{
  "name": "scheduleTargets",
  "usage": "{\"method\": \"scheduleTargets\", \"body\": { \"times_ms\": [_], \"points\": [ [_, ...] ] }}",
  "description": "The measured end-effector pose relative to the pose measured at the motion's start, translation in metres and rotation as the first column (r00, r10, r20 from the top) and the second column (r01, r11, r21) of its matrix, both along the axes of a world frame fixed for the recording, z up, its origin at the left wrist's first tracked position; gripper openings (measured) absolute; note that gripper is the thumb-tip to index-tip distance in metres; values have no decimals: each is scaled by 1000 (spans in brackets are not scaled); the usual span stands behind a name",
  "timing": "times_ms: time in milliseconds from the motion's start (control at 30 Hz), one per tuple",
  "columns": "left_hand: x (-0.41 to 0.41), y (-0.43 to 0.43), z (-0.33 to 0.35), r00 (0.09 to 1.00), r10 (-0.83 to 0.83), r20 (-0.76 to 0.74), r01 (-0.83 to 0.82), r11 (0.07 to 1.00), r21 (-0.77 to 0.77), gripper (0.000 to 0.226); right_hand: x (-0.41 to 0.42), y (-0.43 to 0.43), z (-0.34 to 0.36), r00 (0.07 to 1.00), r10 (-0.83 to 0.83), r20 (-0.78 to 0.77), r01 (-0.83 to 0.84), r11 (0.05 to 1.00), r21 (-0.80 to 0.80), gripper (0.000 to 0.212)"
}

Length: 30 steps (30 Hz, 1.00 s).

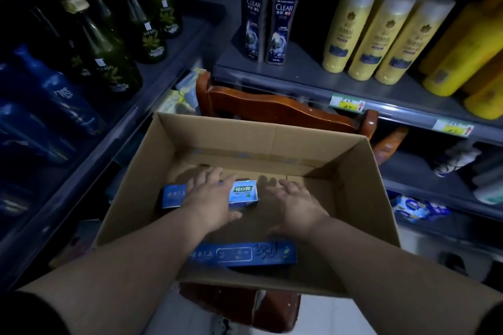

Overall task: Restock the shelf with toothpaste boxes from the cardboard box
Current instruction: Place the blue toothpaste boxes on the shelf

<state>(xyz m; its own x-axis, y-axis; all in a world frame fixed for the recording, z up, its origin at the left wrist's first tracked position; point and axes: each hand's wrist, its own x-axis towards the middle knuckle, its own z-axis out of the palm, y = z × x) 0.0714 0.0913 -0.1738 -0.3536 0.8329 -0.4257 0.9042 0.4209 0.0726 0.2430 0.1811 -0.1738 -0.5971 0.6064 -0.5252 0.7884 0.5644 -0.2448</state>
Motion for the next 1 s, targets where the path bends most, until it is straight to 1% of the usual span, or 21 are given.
{"method": "scheduleTargets", "body": {
  "times_ms": [100, 167, 200, 267, 467, 567, 667, 867, 933, 1000],
  "points": [
    [-8, 7, -14, 998, -58, -11, 56, 990, -129, 85, 0, 0, -7, 1000, -29, -7, 29, 1000, -9, 104],
    [-12, 11, -21, 996, -85, -16, 80, 976, -203, 80, 1, -1, -9, 999, -44, -13, 43, 999, -24, 103],
    [-13, 12, -24, 995, -95, -21, 88, 973, -215, 76, 2, -1, -9, 999, -49, -12, 49, 998, -32, 102],
    [-17, 14, -27, 994, -101, -33, 93, 977, -191, 69, 2, 1, -9, 998, -67, -17, 67, 997, -46, 102],
    [-20, 22, -27, 993, -93, -78, 77, 977, -197, 58, 0, 1, -10, 991, -115, -62, 109, 989, -99, 101],
    [-22, 21, -27, 999, -46, -10, 44, 985, -168, 56, 2, 1, -7, 989, -125, -82, 112, 983, -143, 101],
    [-22, 17, -29, 1000, 1, 22, 1, 993, -115, 58, 4, 1, -4, 994, -78, -70, 67, 986, -153, 101],
    [-13, 10, -11, 998, 56, -6, -56, 998, 17, 64, 5, -6, 0, 999, 37, 11, -34, 981, -189, 103],
    [-10, 7, -4, 998, 61, -26, -60, 997, 53, 62, 7, -8, 2, 993, 104, 55, -91, 974, -207, 103],
    [-7, 2, 2, 997, 68, -34, -65, 995, 77, 60, 10, -9, 1, 973, 200, 115, -178, 968, -177, 101]
  ]
}}
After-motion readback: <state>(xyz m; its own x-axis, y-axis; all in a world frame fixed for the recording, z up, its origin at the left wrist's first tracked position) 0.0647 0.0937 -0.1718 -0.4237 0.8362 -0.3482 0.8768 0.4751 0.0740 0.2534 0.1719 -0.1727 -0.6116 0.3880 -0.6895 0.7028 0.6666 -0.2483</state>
